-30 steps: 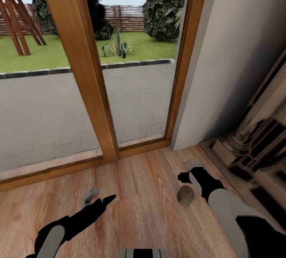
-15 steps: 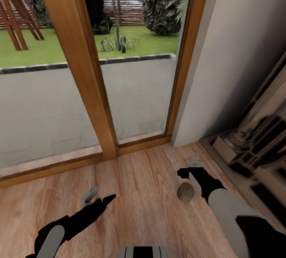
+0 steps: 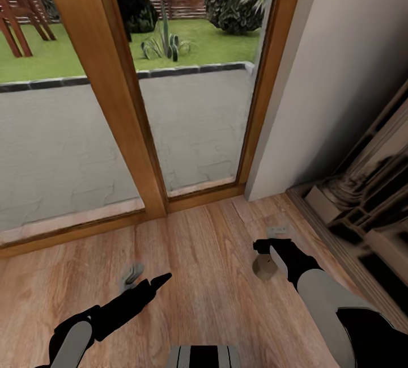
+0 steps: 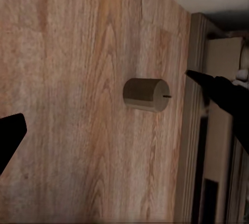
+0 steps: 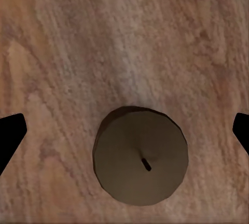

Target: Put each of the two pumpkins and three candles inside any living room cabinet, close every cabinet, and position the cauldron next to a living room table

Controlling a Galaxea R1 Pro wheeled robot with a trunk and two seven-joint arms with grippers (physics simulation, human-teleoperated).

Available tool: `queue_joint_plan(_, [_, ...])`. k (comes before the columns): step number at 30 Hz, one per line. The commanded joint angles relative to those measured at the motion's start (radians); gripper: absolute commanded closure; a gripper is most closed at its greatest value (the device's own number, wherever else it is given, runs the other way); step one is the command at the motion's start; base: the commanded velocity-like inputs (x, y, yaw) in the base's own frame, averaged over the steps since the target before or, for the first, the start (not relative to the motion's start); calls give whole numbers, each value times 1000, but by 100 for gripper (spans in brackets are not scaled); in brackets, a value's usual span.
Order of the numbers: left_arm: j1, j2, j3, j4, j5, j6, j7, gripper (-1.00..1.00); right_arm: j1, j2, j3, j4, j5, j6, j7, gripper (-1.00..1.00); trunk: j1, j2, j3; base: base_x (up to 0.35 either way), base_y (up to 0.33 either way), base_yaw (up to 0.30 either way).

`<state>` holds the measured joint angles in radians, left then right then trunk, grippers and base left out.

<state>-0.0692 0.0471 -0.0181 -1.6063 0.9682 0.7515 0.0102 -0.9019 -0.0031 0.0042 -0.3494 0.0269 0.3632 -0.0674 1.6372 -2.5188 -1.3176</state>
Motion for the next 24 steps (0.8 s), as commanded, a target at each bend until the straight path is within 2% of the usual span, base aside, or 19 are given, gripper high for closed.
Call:
queue_joint_plan(1, [0,1,-1,-1,3,3,0,-100,0,0,0,-2,3,6,-2,-100,0,-1,-5,0,0,0])
queue_joint_plan(24, [0,0,-2,-1,1,3,-1,-100,0,-12,-3,-9,-1,5,1,-100,11,-6,-94,0,0,0])
